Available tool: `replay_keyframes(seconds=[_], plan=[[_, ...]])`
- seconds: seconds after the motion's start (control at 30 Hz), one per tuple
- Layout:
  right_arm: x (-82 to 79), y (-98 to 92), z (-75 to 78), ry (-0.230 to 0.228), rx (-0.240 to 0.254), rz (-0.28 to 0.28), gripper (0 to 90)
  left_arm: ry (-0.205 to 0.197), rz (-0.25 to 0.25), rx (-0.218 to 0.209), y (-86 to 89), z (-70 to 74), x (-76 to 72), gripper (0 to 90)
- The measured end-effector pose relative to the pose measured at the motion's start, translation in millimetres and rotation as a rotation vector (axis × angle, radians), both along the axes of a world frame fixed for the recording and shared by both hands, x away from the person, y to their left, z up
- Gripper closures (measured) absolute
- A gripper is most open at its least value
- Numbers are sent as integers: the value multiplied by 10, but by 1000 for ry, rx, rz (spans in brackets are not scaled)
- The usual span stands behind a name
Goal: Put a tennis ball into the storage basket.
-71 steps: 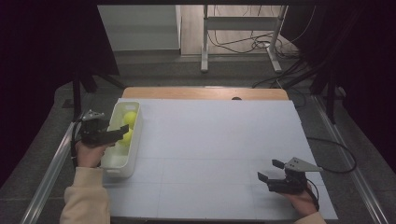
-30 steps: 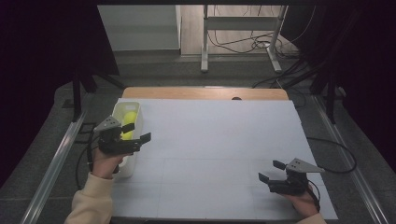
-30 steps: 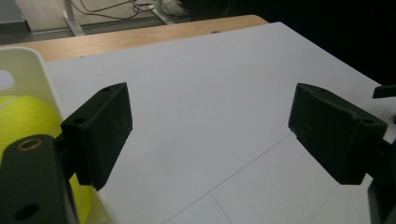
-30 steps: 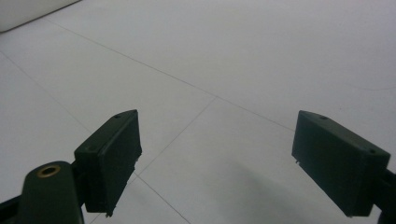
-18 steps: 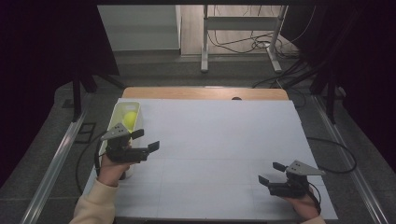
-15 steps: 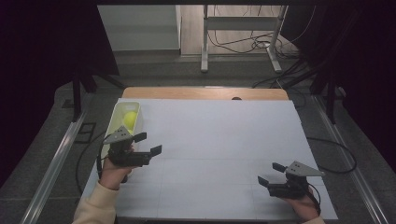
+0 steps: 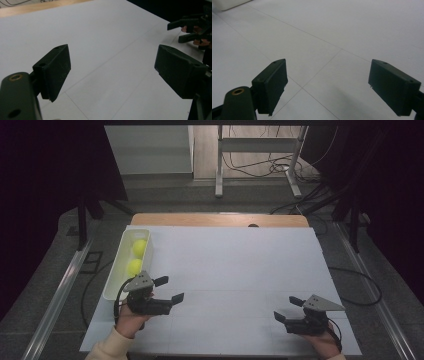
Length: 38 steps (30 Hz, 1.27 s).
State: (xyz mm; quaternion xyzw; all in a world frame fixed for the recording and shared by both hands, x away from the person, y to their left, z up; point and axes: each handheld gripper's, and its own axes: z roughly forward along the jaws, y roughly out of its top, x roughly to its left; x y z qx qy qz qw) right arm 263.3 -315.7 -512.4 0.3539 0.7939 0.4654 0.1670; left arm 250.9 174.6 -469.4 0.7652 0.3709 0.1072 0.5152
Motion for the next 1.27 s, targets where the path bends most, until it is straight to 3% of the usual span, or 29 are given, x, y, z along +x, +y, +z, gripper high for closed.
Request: replay_keyframes(seconds=[0.23,0.5,0.83,1.27], plan=[[-2,9,-7,7,3,4,158,-6,-32,63,-110,-167,-133,145],[-18,30,-11,11,5,19,158,11,-27,84,-4,-359,-181,144],[-36,84,-24,19,-5,39,157,31,-29,100,30,-443,-173,144],[-39,77,-34,21,-14,36,157,43,-37,104,13,-449,-141,143]])
